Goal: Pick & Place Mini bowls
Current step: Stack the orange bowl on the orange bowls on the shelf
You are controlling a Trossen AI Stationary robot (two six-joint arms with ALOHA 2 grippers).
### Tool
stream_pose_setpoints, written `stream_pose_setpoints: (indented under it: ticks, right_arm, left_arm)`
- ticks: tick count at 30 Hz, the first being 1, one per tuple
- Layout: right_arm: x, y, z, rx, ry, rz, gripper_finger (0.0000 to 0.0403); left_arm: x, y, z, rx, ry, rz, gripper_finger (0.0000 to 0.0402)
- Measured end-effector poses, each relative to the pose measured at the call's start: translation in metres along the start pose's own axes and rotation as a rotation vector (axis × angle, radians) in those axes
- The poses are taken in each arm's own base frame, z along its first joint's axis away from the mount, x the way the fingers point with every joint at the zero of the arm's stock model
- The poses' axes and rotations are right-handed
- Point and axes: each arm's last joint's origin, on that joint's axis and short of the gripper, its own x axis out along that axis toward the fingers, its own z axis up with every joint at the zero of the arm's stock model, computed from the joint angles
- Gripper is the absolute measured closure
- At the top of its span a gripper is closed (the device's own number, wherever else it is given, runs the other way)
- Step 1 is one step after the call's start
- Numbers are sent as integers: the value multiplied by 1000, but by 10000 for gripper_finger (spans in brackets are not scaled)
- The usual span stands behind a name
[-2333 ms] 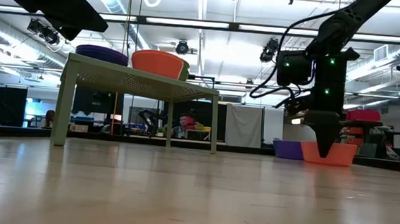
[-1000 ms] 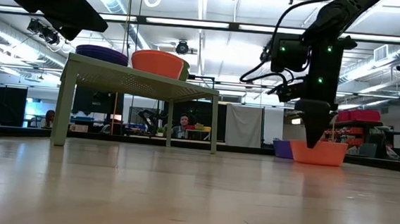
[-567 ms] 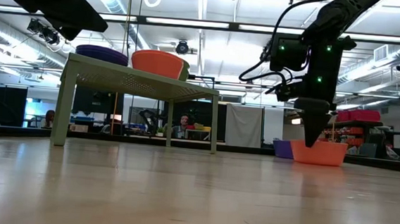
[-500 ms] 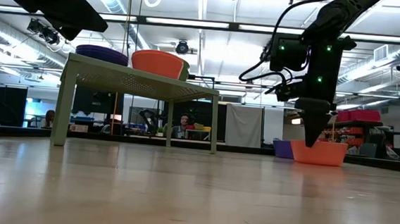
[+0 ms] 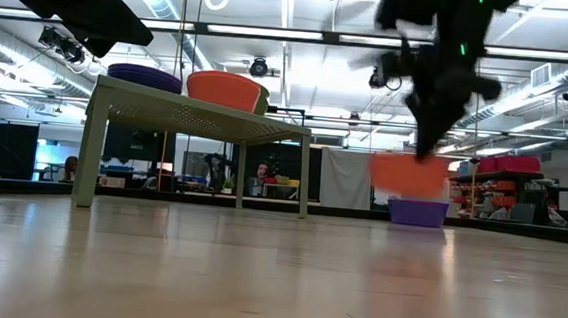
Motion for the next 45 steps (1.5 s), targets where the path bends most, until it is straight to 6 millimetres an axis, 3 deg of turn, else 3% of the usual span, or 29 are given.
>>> stream_pose_setpoints:
  ticks: [4,7,11,14,17,22,29,45]
  right_arm:
    - [-45,11,29,-280,-173,-139,395]
    - [-80,9,55,-419,-371,-195,397]
    - [-114,-13,82,-490,-623,-245,399]
    - [-123,-33,98,-538,-749,-237,400]
    - [-114,-49,115,-588,-805,-216,401]
    - [-80,-63,141,-671,-810,-216,401]
    - [-38,-68,153,-718,-725,-206,401]
    - [-32,-69,155,-697,-698,-228,377]
  left_arm:
    - [0,0,0,0,0,0,385]
    - [0,0,0,0,0,0,385]
    - [0,0,0,0,0,0,385]
    - [0,0,0,0,0,0,385]
    - [0,0,0,1,0,0,385]
    - [0,0,0,1,0,1,385]
    - [0,0,0,2,0,1,385]
    - [0,0,0,2,1,1,385]
